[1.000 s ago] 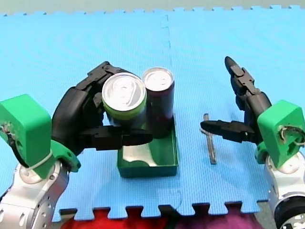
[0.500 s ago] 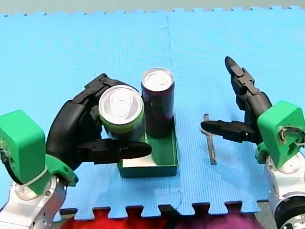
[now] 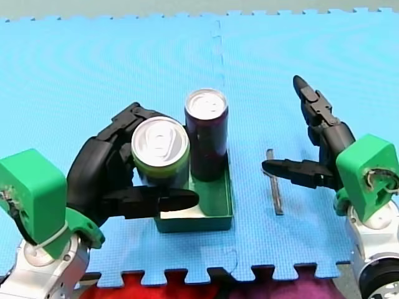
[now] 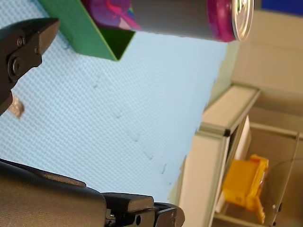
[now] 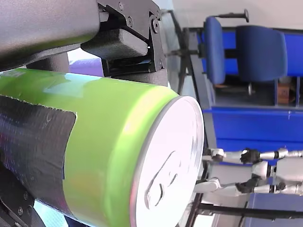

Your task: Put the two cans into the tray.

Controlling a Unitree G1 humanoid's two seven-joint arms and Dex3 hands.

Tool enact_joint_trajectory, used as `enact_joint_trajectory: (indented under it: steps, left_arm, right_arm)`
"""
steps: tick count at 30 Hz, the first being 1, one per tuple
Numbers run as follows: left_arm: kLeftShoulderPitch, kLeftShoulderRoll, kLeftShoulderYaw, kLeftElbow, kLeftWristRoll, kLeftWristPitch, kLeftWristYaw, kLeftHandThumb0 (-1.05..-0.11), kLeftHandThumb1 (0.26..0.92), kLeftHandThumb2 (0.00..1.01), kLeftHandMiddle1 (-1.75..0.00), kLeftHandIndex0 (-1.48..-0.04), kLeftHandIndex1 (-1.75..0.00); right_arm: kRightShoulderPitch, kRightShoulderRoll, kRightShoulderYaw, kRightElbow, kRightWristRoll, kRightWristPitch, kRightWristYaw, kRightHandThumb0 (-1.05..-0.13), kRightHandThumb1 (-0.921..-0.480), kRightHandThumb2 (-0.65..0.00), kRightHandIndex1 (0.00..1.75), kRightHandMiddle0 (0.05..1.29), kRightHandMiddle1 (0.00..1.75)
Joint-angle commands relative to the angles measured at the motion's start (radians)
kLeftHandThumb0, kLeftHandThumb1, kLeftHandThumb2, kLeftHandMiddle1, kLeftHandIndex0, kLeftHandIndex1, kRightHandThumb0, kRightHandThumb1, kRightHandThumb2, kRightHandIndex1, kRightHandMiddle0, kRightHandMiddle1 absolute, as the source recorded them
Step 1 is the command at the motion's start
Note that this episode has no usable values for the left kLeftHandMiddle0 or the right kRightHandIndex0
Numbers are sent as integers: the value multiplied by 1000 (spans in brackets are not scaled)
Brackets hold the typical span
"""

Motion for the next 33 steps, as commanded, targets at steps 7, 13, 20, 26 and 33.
enact_joint_trajectory:
  steps: [7, 13, 20, 26, 33]
  left_arm:
    - [-33, -3, 8, 85, 25, -55, 16, -570, 821, 0, -1746, -568, -1746]
    - [-50, -4, 17, 160, 32, -108, 10, -555, 822, 0, -1746, -559, -1746]
    - [-58, -5, 25, 199, 29, -134, 1, -536, 822, 0, -1746, -552, -1746]
    - [-76, -5, 39, 255, 19, -161, -16, -515, 822, 0, -1746, -547, -1746]
    - [-86, -6, 42, 269, 18, -169, -21, -504, 822, 1, -1746, -542, -1746]
  right_arm:
    - [2, -2, 2, -5, 0, -8, -5, -515, -643, -1, 1, 115, 0]
    - [2, -1, 2, -2, 0, -10, -6, -532, -643, 0, 2, 116, 0]
    - [2, 1, 3, -3, -1, -14, -8, -537, -641, 0, 3, 116, 0]
    - [3, 2, 4, -6, -1, -15, -12, -538, -640, 0, 3, 119, 1]
    - [1, 6, 8, -7, -4, -14, -21, -539, -640, 0, 2, 121, 1]
